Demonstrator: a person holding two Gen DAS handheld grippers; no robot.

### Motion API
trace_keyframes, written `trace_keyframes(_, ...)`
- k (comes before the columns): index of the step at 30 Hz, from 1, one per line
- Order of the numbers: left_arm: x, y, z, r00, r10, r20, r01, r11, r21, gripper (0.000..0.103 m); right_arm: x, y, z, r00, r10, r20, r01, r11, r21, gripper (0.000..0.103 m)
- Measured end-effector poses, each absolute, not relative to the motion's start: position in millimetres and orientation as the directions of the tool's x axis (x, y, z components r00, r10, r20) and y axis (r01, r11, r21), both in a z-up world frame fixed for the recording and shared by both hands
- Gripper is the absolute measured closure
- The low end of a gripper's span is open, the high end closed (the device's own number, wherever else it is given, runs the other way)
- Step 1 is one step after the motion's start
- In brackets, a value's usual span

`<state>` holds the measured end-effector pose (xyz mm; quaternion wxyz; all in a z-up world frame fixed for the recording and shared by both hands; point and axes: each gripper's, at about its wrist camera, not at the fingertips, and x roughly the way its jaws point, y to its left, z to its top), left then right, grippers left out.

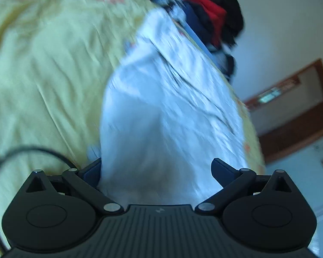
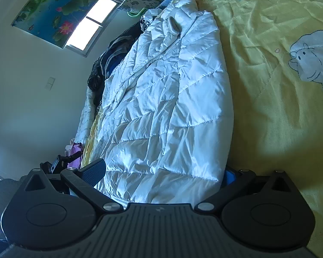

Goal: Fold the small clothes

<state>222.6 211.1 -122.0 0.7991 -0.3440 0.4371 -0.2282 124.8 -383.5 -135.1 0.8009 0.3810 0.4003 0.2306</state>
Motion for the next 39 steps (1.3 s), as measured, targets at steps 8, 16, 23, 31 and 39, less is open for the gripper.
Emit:
trace_keyframes(8, 176, 217, -134, 0.425, -0.858, -0.289, 0.101, 0.362, -0.927, 0.000, 132, -387, -135, 0.543, 0.696, -0.470, -0.042, 0.582, 0.812, 0.000)
trace_keyframes(16, 176, 204, -131, 0.339, -0.892, -0.300, 0.100, 0.351, -0.931, 0.000, 141, -389, -134, 0.518, 0.719, -0.463, -0.048, 0.565, 0.824, 0.000)
trace_keyframes(23, 153, 183, -137, 0.244, -0.848, -0.470, 0.178, 0.515, -0.838, 0.000, 140, -392, -135, 0.494, 0.739, -0.458, -0.060, 0.555, 0.830, 0.000)
trace_keyframes(31, 139, 180, -139, 0.336, -0.819, -0.465, 0.118, 0.526, -0.842, 0.001, 145, -395, -136, 0.489, 0.751, -0.444, -0.030, 0.523, 0.852, 0.000)
trace_keyframes(39, 139, 164, -134, 0.373, -0.717, -0.588, 0.097, 0.661, -0.744, 0.069, 143, -399, -141, 0.464, 0.758, -0.459, 0.029, 0.505, 0.863, 0.038)
